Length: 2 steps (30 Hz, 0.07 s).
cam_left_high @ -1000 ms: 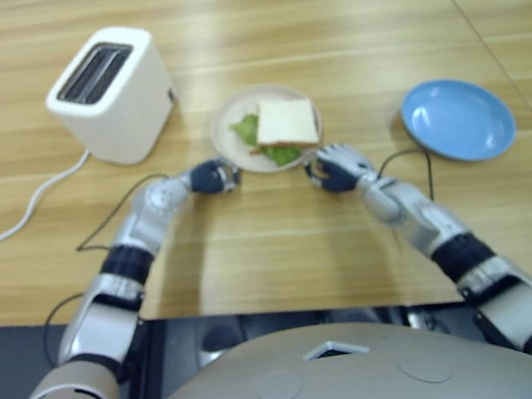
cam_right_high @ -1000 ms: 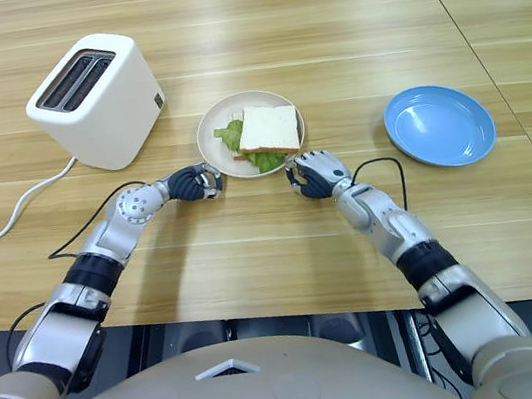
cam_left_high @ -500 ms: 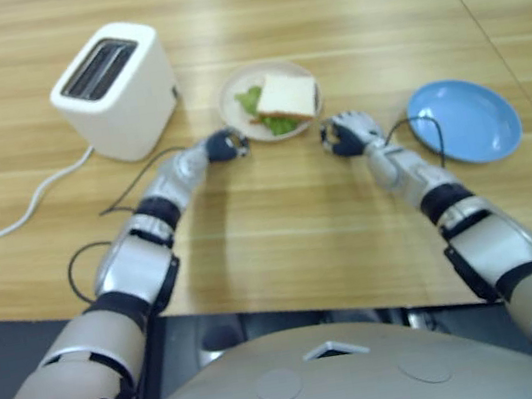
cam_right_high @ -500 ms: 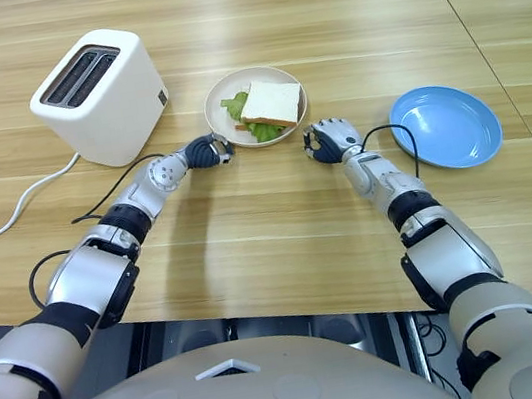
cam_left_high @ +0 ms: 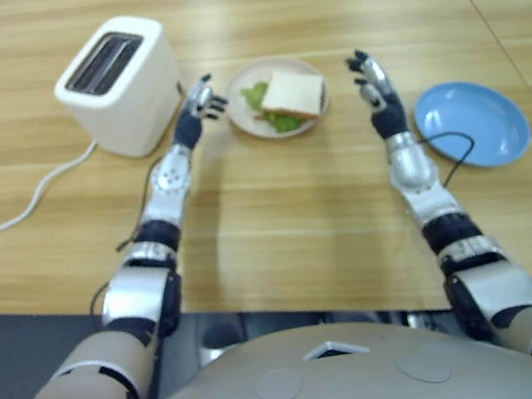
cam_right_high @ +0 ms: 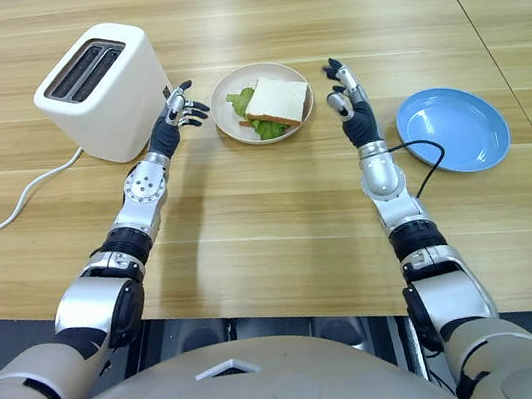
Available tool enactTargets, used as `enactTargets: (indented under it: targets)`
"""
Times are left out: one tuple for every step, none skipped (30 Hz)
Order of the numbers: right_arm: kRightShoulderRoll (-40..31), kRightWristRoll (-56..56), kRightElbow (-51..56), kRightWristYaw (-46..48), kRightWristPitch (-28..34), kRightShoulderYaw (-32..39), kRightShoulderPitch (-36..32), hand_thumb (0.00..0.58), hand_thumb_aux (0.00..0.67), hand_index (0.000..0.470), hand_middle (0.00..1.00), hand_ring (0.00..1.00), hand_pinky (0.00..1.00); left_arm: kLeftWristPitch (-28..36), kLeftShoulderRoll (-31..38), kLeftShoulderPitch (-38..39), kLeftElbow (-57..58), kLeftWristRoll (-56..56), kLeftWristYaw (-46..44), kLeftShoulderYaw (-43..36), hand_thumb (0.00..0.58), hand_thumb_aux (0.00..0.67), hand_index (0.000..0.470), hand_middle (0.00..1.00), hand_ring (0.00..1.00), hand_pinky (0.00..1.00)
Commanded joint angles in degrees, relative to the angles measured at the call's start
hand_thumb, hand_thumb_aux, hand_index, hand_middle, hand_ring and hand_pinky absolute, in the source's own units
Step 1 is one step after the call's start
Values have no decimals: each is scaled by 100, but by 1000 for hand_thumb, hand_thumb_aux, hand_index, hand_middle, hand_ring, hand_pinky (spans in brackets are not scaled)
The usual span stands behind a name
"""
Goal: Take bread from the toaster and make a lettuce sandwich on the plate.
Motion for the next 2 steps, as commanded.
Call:
enactTargets:
  targets:
    - [156, 532, -52, 453, 10, -370, -7, 0, 0, 0, 0, 0, 0, -121, -70, 150, -85, -353, -190, 265, 0, 0, 0, 0, 0, 0]
    - [206, 625, -75, 540, -8, -436, -14, 0, 0, 0, 0, 0, 0, -125, -78, 173, -91, -422, -266, 312, 0, 0, 0, 0, 0, 0]
